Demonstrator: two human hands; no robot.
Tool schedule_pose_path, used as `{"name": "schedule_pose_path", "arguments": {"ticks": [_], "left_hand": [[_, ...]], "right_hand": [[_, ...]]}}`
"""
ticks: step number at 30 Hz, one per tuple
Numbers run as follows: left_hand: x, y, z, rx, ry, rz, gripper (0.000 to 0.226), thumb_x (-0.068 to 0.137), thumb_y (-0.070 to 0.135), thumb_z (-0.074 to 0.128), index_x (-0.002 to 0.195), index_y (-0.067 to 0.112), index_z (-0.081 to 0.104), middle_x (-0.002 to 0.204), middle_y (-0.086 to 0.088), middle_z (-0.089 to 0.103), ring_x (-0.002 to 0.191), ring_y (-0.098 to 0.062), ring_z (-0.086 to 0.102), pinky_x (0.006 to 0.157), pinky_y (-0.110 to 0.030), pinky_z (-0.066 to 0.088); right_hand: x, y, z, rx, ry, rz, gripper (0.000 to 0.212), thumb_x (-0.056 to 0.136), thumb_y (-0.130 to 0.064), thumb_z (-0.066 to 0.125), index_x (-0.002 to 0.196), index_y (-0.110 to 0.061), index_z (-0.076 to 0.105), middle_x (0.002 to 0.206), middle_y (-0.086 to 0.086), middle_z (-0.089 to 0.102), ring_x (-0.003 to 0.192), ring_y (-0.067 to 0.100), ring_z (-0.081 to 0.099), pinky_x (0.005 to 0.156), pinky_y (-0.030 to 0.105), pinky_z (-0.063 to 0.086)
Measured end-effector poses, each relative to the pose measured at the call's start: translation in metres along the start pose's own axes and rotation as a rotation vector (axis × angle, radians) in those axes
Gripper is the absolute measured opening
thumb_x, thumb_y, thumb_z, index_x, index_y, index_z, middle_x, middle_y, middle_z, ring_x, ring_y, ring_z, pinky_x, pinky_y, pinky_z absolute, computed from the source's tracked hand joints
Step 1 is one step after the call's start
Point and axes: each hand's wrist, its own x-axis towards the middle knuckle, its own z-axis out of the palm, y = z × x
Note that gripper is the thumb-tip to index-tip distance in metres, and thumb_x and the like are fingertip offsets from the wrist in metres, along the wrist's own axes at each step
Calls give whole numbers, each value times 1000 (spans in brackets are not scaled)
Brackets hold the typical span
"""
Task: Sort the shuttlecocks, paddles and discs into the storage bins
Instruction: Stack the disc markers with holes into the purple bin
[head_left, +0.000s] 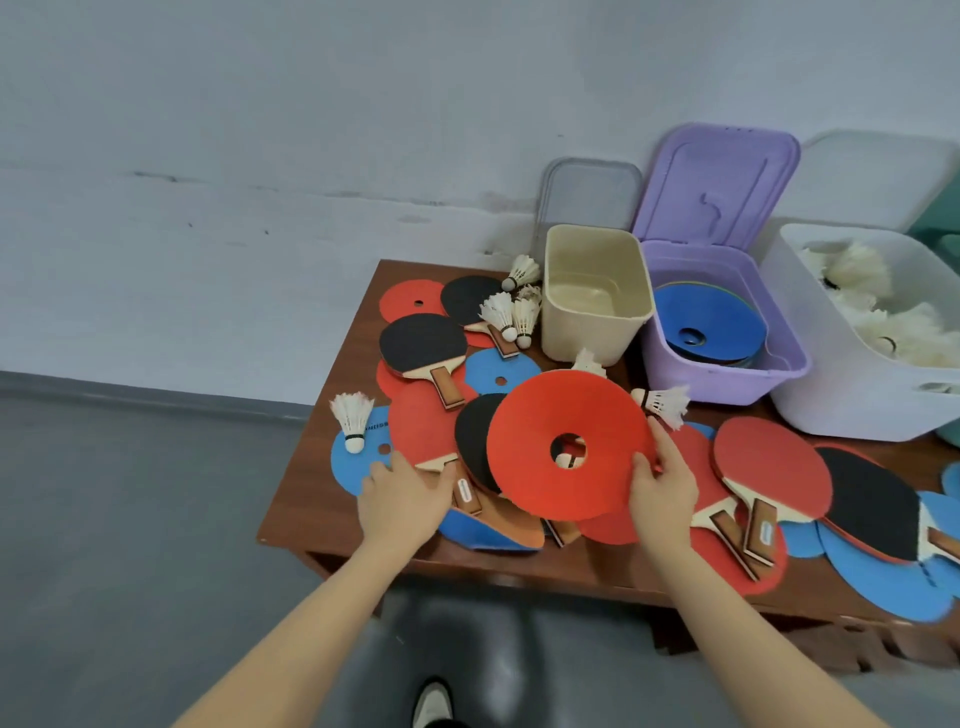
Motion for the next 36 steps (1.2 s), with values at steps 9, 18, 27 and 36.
{"name": "schedule_pose_path", "arguments": {"ticks": [9,18,27,36], "left_hand": [[-27,-18,9,-265,-32,-98,17,92,17,41,79,9,49,81,-7,55,69,-15,48,58,-25,38],[-39,-39,-7,-202,151,-35,30,97,28,37,83,12,57,78,-4,61,70,-18,55,55,-28,39],[-60,-50,-40,-185,319,92,33,96,25,37,121,28,58,93,6,65,86,-14,56,73,-29,43],[-70,-37,-46,-532,360,165,35,98,26,42,132,30,51,98,15,60,79,2,51,80,-23,37]], "right_hand": [[-25,23,-9,41,-81,23,44,94,-4,46,135,-19,49,128,-5,53,117,9,47,100,24,34],[-35,13,4,-10,-137,13,44,94,-5,47,135,-19,49,113,-10,54,93,6,49,89,23,38],[-50,5,18,23,-226,-13,42,93,-4,48,132,-19,52,114,-2,60,90,12,54,82,25,40],[-53,-7,29,175,-373,9,43,94,-6,49,130,-28,52,110,-7,61,90,-1,57,76,16,48]]}}
